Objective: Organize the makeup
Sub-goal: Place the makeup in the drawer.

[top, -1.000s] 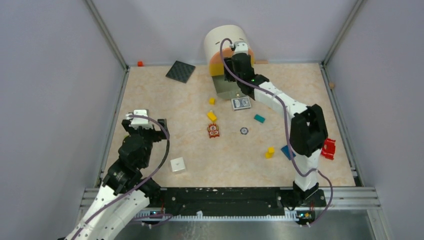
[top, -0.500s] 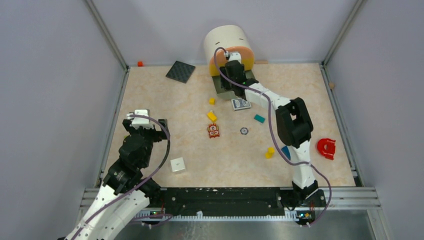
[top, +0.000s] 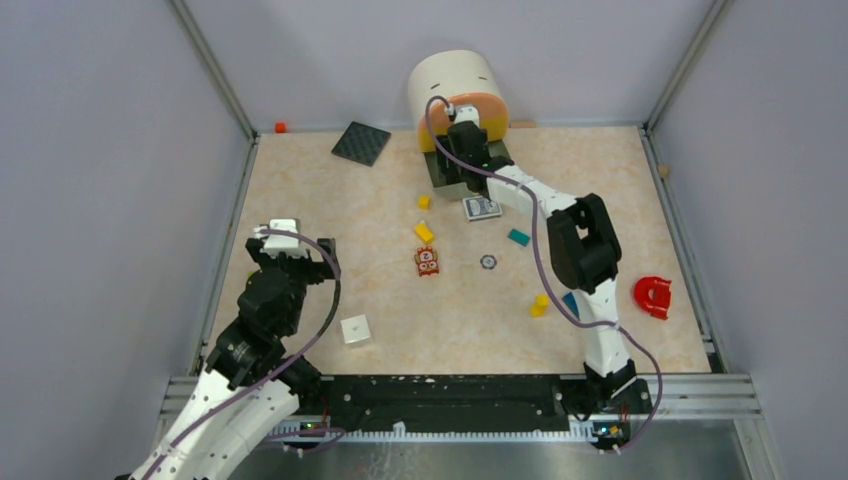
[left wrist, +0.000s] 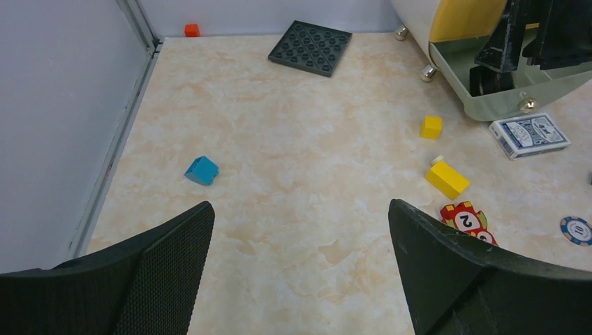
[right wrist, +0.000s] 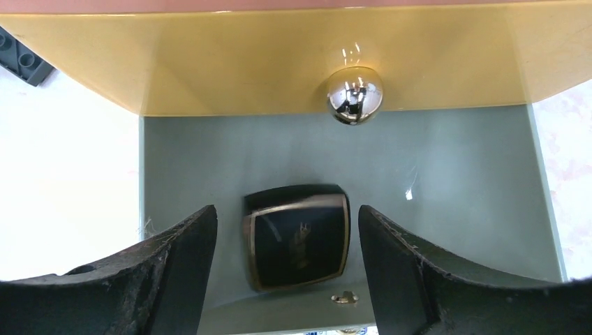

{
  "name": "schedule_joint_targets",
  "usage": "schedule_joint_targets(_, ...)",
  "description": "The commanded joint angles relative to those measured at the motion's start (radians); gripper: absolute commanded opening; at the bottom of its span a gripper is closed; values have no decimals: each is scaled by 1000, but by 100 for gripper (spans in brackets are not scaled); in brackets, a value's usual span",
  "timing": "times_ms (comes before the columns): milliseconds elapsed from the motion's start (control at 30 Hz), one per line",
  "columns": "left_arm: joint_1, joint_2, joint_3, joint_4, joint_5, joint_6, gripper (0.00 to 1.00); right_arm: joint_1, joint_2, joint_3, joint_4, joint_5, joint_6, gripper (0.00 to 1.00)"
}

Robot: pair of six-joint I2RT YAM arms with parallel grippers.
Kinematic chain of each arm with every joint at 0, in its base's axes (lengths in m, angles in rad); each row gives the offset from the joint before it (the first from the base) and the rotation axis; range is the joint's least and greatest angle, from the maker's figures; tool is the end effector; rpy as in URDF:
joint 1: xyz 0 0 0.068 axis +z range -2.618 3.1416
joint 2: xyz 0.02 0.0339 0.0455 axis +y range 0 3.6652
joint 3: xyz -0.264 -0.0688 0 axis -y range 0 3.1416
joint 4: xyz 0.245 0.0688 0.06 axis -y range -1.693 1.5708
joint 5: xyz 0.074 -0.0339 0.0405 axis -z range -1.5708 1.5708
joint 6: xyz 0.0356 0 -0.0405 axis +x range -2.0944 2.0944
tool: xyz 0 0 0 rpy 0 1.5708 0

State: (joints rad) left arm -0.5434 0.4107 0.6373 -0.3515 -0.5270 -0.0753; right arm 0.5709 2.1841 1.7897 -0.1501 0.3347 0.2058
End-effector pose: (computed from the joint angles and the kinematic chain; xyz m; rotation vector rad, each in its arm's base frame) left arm 0.1010 -0.0401 0.3194 0.0006 1.6787 -0.0190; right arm 0.4382 0.2675 0.2349 -0.1824 2.0762 0.1183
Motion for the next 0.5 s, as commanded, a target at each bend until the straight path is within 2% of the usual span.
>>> schedule_joint_targets(0,5,13,-3,39,12,12,99,-3,-83,20,20,0,-16,73)
schedule_joint_targets(267,7,29,-4,43,15,8,99,-3,-163,2,-39,16,-19,76)
schedule_joint_targets(400,7,125,24,10,10,-44,99,-3,-284,-126,1,-18,33,76)
schedule_joint_targets(467,7,219,79,-73,26,-126,99,-2,-348,-187,-8,-38,72,76)
